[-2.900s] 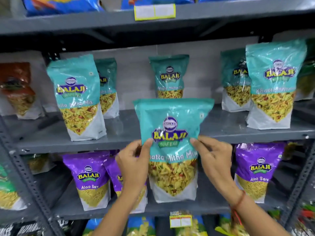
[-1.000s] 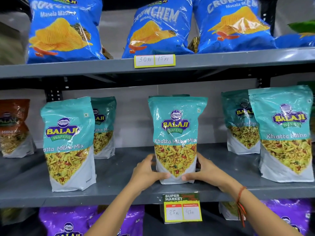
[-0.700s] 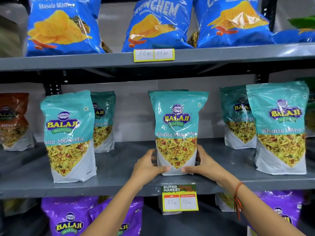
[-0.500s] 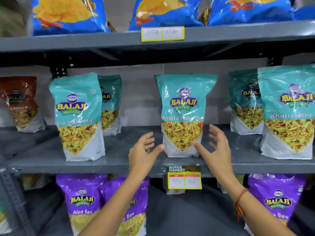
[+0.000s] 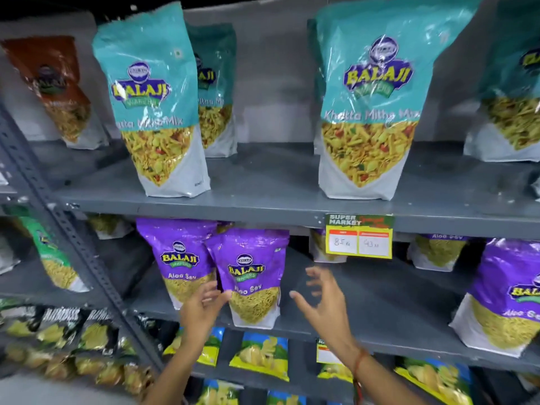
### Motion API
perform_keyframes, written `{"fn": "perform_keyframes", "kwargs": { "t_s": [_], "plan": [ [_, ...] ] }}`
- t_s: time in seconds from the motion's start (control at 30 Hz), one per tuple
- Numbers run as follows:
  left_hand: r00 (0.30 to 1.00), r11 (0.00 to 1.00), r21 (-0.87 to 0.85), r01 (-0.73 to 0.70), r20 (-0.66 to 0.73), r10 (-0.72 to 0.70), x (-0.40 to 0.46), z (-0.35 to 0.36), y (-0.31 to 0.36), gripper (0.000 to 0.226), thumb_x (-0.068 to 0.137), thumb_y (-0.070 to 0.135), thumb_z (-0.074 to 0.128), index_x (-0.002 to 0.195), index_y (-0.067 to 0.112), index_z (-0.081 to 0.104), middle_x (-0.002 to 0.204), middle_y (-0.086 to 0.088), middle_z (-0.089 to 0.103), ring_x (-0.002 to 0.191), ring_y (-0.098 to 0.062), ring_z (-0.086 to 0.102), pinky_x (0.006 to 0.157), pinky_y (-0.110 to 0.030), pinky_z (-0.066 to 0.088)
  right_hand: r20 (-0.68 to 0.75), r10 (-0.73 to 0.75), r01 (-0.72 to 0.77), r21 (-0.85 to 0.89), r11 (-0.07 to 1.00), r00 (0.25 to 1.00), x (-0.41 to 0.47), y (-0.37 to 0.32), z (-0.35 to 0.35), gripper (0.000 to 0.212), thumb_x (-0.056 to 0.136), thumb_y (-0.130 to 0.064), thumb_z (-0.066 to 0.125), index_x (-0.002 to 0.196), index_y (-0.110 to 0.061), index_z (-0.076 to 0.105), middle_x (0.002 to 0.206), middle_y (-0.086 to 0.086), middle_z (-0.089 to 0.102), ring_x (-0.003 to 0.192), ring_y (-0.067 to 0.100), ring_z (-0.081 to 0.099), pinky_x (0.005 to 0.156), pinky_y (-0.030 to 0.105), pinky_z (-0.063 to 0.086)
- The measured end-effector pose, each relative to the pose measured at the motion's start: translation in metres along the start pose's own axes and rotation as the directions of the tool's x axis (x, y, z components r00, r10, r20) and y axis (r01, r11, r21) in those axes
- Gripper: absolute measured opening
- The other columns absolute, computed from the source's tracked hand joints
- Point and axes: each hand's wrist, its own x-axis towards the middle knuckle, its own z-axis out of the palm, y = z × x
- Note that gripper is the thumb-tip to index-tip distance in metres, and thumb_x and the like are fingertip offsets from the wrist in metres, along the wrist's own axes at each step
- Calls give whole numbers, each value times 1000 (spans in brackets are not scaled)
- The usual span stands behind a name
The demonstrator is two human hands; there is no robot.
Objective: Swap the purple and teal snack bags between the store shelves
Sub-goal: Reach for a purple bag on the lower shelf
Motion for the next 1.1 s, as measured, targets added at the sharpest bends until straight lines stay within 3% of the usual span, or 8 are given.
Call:
{"fn": "perform_keyframes", "kwargs": {
  "t_s": [0.07,0.13,0.23,0.37,0.53,0.67,0.9,1.1],
  "plan": [
    [983,993,12,116,139,-116,10,4,-31,87,48,52,85,116,2,64,104,-19,71,101,-28,69,71,-25,56,199,226,-240,48,970,954,5,31,27,81,66,-34,86,136,-28,45,132,-4,51,110,12,60,86,25,50],
    [955,985,10,170,243,-167,19,11,-49,74,67,16,88,128,-5,53,119,-24,63,112,-35,61,67,-20,56,338,330,-367,52,929,882,9,51,52,101,59,-33,87,146,-17,38,137,1,47,118,19,55,91,30,48],
    [949,984,8,178,263,-173,25,23,-53,49,78,-11,72,121,7,56,110,-12,65,104,-24,61,72,-22,54,418,331,-361,-9,933,846,14,65,83,76,57,-32,81,127,-25,50,123,9,64,104,19,61,83,35,53],
    [956,982,-42,183,240,-167,27,32,-57,37,79,-10,71,93,23,60,69,14,77,72,-2,70,65,-20,58,445,367,-421,24,907,817,19,78,101,83,52,-44,81,128,-21,53,121,6,70,113,25,67,96,49,54],
    [954,986,-75,151,271,-126,23,46,-63,35,73,3,81,103,15,66,86,3,81,87,-13,75,81,-34,56,390,380,-432,53,900,839,21,81,76,69,58,-40,80,121,-21,59,112,3,74,105,20,70,90,43,57],
    [936,983,-74,166,327,-133,13,78,-53,66,53,34,88,111,10,67,97,-12,79,93,-24,75,79,-28,58,355,413,-470,89,878,839,23,98,38,54,60,-26,85,106,-39,59,106,-12,73,102,11,70,93,38,57],
    [942,994,-44,101,326,-81,-14,146,-32,63,51,51,87,107,28,72,93,0,80,83,-9,76,78,-33,60,273,483,-530,133,837,832,21,119,-34,63,60,-18,89,116,-24,61,108,7,76,105,26,72,91,44,59],
    [954,999,-33,32,299,-21,-27,170,-19,37,58,43,89,87,52,68,80,18,77,79,1,74,72,-21,59,264,478,-520,119,845,838,22,122,-57,52,73,1,84,108,-25,56,102,-3,71,97,15,68,71,17,57]
  ]
}}
